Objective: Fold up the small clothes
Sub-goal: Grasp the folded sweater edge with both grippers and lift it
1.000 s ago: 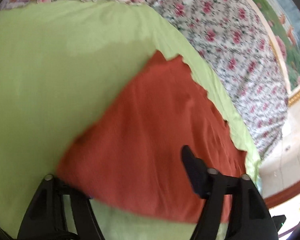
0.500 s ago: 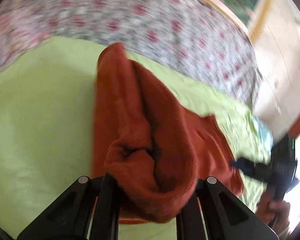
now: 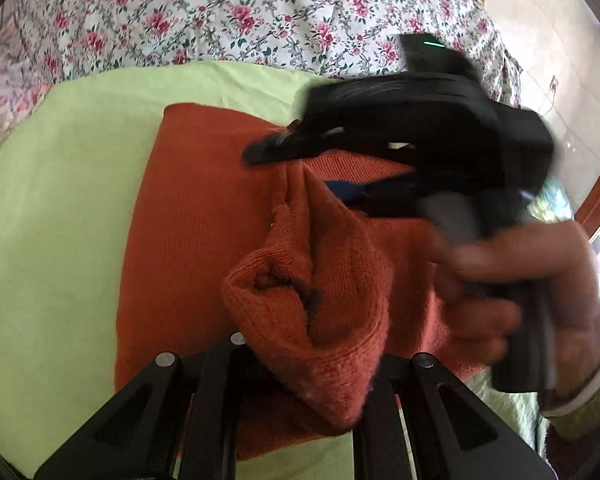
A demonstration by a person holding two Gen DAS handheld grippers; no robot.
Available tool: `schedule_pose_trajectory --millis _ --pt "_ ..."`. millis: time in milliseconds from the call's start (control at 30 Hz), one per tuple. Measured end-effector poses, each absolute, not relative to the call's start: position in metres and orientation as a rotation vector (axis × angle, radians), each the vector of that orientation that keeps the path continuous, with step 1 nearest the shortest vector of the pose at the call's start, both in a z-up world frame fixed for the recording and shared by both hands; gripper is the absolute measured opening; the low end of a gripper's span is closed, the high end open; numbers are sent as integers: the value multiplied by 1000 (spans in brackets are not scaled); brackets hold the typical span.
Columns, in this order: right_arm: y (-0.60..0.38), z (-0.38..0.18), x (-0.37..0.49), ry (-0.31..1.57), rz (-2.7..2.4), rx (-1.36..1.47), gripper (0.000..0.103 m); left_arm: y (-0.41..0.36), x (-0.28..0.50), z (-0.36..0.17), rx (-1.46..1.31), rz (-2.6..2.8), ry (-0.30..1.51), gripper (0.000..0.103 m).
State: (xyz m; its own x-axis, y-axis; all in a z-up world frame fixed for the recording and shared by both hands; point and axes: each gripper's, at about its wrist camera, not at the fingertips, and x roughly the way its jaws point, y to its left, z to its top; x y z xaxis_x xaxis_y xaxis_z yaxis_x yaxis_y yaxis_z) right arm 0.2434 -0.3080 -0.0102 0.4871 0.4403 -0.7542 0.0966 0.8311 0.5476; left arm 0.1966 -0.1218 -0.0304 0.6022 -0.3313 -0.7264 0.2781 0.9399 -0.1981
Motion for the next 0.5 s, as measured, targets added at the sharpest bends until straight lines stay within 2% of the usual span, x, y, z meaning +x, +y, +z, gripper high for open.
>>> schedule_pose_trajectory --millis 33,67,300,367,500 --pt "-303 -14 251 1069 192 545 34 -125 195 -27 -48 -348 847 11" --pt "-301 -14 254 1074 183 529 19 -125 192 -22 -31 -348 838 11" --pt "-335 59 222 897 260 484 15 -169 182 22 -58 -521 779 11" --pt "-357 76 206 885 225 423 15 -196 184 20 -61 -570 800 12" --pt "-405 66 185 938 121 390 15 -246 186 -5 -46 -624 866 12"
